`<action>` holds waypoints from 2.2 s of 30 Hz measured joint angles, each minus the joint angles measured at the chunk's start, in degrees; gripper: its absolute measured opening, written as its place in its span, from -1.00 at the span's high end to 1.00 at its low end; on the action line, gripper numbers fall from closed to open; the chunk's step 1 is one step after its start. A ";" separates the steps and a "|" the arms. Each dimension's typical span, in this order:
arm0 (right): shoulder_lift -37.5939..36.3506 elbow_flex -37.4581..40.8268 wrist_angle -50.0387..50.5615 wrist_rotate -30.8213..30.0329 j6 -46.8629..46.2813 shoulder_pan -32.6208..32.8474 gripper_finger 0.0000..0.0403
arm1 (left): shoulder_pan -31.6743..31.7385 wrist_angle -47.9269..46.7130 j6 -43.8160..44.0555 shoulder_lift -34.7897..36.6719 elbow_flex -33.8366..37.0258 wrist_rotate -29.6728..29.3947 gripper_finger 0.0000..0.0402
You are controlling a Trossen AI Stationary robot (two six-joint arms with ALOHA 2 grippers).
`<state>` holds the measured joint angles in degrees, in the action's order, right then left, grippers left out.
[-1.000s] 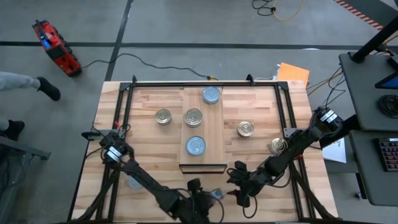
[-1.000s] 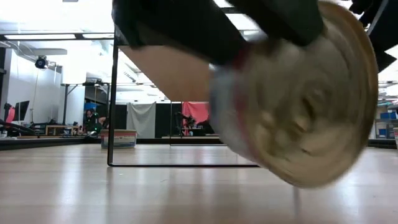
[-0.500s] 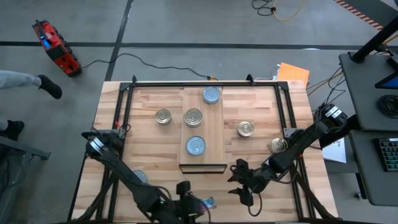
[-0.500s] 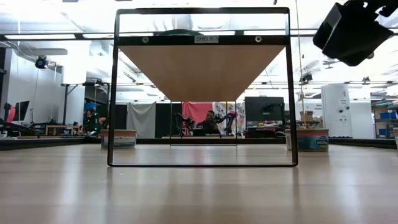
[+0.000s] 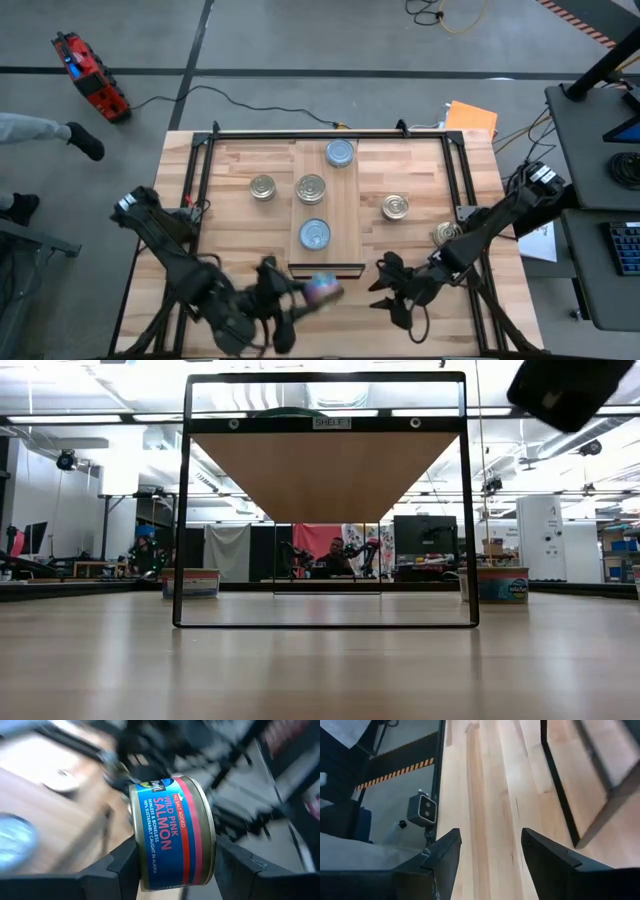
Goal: Stack canned seafood by type on shelf
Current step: Stack the blue and pink tuna can on top of the blue and pink tuna can on the shelf
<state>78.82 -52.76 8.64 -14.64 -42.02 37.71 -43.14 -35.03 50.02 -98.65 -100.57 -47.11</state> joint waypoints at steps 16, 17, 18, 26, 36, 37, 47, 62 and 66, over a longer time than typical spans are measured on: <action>-12.77 -1.31 4.96 -6.07 0.89 -8.03 0.27 | 22.57 -16.48 -11.17 18.80 0.90 8.29 0.09; -13.11 -1.31 4.95 -6.19 0.91 -9.55 0.30 | 25.03 -15.19 -13.55 19.14 0.92 11.24 0.09; -13.29 -1.31 4.91 -6.27 0.74 -11.13 0.32 | 27.56 -13.96 -15.93 19.41 0.92 14.02 0.09; -13.98 -1.31 4.96 -1.67 0.59 -24.57 0.50 | 44.84 -6.73 -28.69 20.05 1.80 38.80 0.09; -14.00 -1.28 4.88 7.57 0.54 -34.43 0.72 | 51.90 19.43 -21.16 28.00 24.47 51.80 0.09; -14.00 -1.28 4.88 7.57 0.57 -34.85 0.74 | 52.03 21.95 -19.05 29.24 27.37 51.96 0.09; -14.00 -1.28 4.77 7.59 0.67 -38.87 0.89 | 55.86 40.04 7.88 40.23 51.96 50.60 0.09; -14.00 -1.28 4.61 7.59 1.11 -40.65 0.94 | 57.32 46.40 20.58 41.48 63.81 50.64 0.09; -14.00 -1.28 4.61 7.59 1.10 -40.65 0.94 | 57.29 47.23 21.50 41.28 64.24 50.70 0.09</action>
<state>64.82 -54.04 13.26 -7.05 -40.92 -2.94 14.15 12.20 71.53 -57.37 -36.33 3.59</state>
